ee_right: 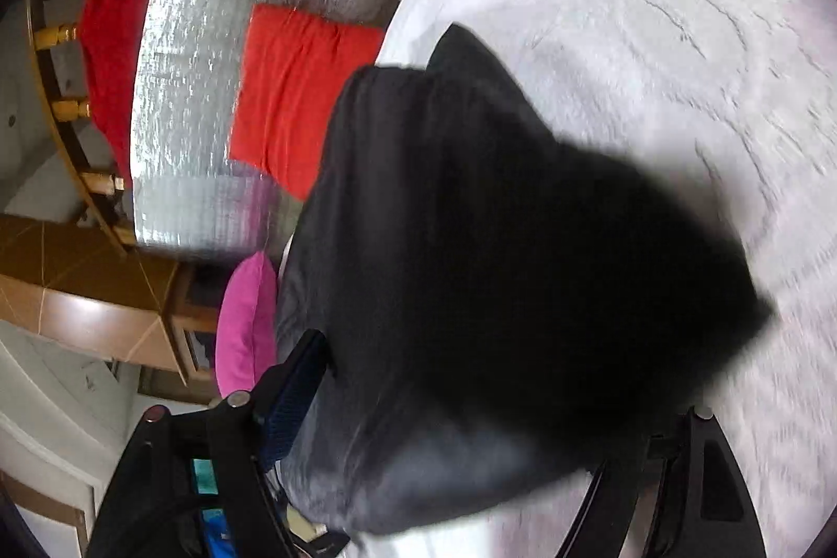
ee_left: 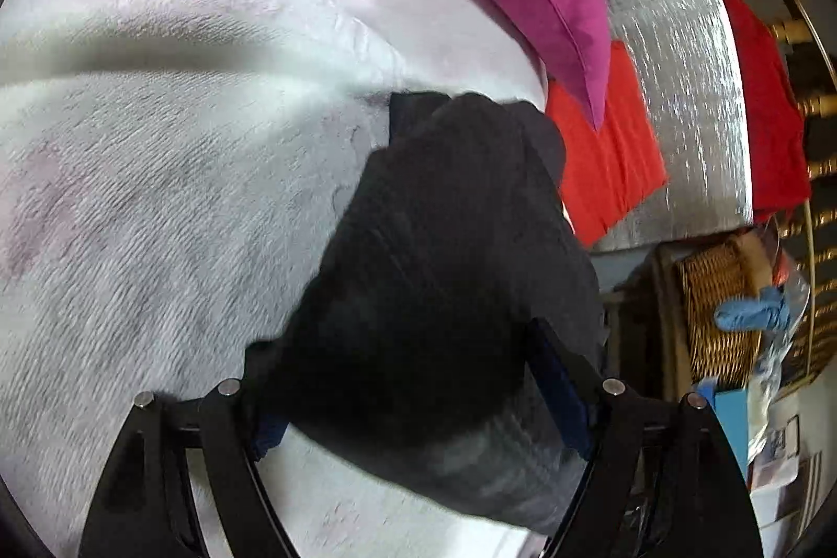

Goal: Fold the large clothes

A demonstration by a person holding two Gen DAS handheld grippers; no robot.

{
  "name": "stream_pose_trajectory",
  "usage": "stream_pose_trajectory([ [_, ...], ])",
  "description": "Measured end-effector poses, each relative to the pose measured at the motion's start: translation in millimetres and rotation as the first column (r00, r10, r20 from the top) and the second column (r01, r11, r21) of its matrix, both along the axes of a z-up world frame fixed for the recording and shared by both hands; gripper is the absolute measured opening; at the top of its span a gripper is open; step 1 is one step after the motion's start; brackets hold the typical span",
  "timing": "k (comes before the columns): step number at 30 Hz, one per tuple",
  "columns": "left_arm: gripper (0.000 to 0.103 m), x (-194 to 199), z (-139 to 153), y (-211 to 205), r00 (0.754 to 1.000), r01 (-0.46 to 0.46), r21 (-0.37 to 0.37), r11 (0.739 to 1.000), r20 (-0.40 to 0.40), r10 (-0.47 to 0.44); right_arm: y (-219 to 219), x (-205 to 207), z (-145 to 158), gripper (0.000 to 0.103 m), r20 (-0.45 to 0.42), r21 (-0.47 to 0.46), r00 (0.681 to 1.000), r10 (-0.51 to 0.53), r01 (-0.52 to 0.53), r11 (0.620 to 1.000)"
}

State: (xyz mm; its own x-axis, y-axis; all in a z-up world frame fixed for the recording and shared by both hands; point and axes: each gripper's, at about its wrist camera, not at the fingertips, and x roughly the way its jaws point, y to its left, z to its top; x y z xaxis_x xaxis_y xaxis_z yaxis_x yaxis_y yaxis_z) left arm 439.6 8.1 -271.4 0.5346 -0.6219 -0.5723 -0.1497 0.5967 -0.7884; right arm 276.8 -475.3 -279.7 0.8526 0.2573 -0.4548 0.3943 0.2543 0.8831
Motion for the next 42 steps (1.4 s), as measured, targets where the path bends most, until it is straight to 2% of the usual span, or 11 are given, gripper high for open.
stream_pose_trajectory([
  [2,0.081,4,3,-3,1.000,-0.002,0.009,1.000,0.021,0.001,-4,4,3,0.081,0.020,-0.019,1.000,-0.014,0.015,1.000],
  [3,0.075,5,4,-5,1.000,-0.005,0.016,1.000,0.024,0.005,-5,6,3,0.078,0.020,-0.032,1.000,-0.010,0.010,0.999],
  [5,0.061,3,3,-7,0.999,-0.033,0.021,0.999,0.035,0.032,-7,7,5,0.055,-0.003,-0.075,1.000,-0.010,0.010,0.997],
  [8,0.045,-2,10,-9,0.999,-0.039,0.045,0.998,0.039,0.037,-2,7,12,0.044,-0.022,-0.143,1.000,-0.005,0.002,0.990],
  [12,0.038,-13,27,-14,0.998,-0.040,0.116,0.992,0.060,0.033,6,-2,33,0.039,-0.017,-0.239,1.000,0.006,-0.010,0.971],
  [19,0.037,-45,47,-14,0.999,-0.035,0.176,0.984,0.039,0.029,7,-26,49,0.039,-0.033,-0.221,0.999,0.029,-0.036,0.975],
  [28,0.037,-122,54,-5,0.999,0.035,0.327,0.944,0.016,-0.043,21,-81,53,0.039,-0.112,-0.221,0.987,0.115,-0.137,0.966],
  [31,0.041,-139,50,-3,0.996,0.087,0.385,0.919,-0.010,-0.090,25,-102,45,0.045,-0.165,-0.195,0.976,0.143,-0.174,0.965],
  [36,0.054,-162,45,17,0.986,0.160,0.342,0.926,-0.098,-0.134,9,-135,33,0.052,-0.196,-0.073,0.962,0.188,-0.205,0.976],
  [40,0.057,-186,80,42,0.992,0.113,0.446,0.888,-0.005,-0.123,-9,-170,54,0.056,-0.186,-0.148,0.962,0.200,-0.229,0.962],
  [42,0.067,-179,100,46,0.995,0.035,0.507,0.861,0.064,-0.079,-17,-182,66,0.058,-0.200,-0.233,0.966,0.162,-0.208,0.950],
])
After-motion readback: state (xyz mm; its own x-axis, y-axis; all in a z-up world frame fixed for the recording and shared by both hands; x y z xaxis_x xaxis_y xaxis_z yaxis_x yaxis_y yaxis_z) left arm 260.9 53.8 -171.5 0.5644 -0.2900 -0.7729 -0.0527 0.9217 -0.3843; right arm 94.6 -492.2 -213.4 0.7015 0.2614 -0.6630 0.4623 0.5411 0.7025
